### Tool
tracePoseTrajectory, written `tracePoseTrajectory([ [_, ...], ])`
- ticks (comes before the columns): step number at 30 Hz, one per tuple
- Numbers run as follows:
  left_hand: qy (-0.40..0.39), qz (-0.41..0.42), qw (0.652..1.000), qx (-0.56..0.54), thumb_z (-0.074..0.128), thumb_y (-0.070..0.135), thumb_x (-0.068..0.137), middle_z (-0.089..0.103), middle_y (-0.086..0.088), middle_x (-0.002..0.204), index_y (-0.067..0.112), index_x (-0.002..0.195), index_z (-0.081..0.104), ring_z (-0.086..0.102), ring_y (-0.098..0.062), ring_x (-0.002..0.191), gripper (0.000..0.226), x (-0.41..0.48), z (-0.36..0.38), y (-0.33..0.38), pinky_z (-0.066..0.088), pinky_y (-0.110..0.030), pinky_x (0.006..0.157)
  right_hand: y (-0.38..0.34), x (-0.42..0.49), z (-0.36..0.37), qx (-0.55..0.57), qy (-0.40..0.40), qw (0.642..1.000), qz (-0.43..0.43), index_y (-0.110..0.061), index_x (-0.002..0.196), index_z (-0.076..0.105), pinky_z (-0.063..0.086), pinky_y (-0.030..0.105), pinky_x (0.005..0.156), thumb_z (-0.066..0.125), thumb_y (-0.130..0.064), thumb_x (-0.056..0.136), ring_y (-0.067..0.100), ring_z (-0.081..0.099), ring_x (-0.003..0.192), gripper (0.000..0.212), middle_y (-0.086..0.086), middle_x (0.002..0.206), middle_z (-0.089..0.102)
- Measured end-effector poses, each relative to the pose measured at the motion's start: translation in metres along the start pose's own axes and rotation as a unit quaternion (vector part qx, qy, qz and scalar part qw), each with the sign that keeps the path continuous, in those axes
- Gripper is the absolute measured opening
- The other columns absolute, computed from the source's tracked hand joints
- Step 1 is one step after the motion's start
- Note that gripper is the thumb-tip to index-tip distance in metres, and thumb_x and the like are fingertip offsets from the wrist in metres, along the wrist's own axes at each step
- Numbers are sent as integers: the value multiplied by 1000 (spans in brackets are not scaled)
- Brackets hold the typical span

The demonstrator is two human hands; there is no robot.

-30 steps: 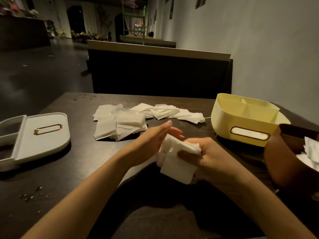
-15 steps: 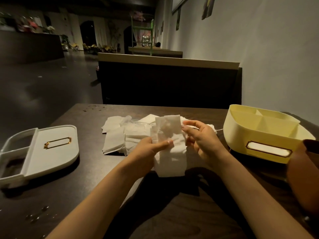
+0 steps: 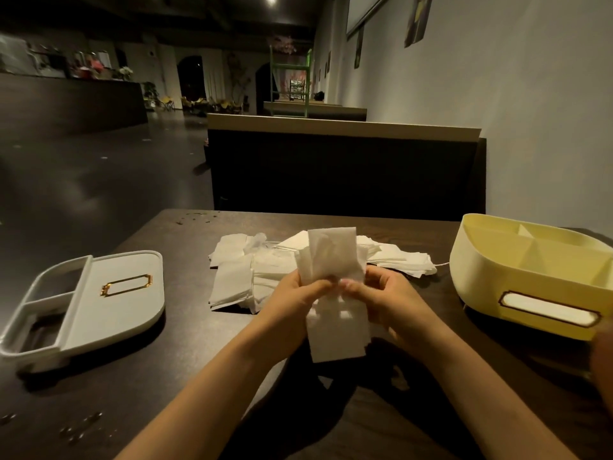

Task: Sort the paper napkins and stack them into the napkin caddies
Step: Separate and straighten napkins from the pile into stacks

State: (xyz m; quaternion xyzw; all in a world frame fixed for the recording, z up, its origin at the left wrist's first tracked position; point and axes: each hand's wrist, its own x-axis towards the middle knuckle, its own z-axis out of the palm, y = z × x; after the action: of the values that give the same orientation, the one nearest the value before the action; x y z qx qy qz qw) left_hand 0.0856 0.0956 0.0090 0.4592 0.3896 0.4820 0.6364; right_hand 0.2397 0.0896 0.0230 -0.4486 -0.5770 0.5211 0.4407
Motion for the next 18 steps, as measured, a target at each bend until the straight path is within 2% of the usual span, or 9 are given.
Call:
tracePoseTrajectory([
  [3,-50,-13,997,-58,57,21,90,59,-22,121,6,124,53,59,-35,111,37,-2,2,-1,53,-46,91,2,-1,3,43,35,998,-10,-13,102,64,59,29,68,62,-7,85,12,70,75,18,3,88,72],
  [5,-64,-31,993,-97,54,27,92,61,-23,121,6,124,54,62,-33,108,38,-4,2,2,55,-41,88,-1,-1,0,105,49,993,-1,-11,103,62,58,32,68,58,-6,87,15,69,74,17,4,85,71],
  [8,-62,-57,994,-69,44,40,95,66,-15,115,10,118,60,63,-27,108,40,-4,1,4,52,-39,92,-3,-2,-8,171,52,984,19,-13,101,61,59,34,64,57,-9,89,18,69,74,14,5,86,72],
  [10,-59,-60,995,-52,43,36,97,68,-13,107,10,109,64,63,-24,103,35,-5,3,4,49,-40,93,-1,0,-12,172,64,983,21,-15,101,62,58,36,68,57,-11,89,20,69,79,13,5,90,72],
  [13,-57,-40,997,-23,49,19,95,67,-14,103,10,103,65,62,-25,99,21,-6,4,2,51,-41,90,2,2,-15,175,57,982,43,-14,106,61,59,37,73,57,-11,89,22,69,85,17,5,92,72],
  [15,-45,-29,998,-26,51,14,94,68,-14,98,7,100,68,62,-25,94,19,-5,3,3,52,-40,85,2,2,-15,175,36,982,63,-12,110,60,60,35,72,57,-10,89,23,69,89,21,7,98,72],
  [18,-19,-28,999,-24,54,15,92,67,-18,101,3,100,69,61,-30,95,20,0,1,2,49,-45,89,3,3,-15,175,12,981,78,-12,109,61,60,32,68,59,-6,87,22,70,91,23,6,102,72],
])
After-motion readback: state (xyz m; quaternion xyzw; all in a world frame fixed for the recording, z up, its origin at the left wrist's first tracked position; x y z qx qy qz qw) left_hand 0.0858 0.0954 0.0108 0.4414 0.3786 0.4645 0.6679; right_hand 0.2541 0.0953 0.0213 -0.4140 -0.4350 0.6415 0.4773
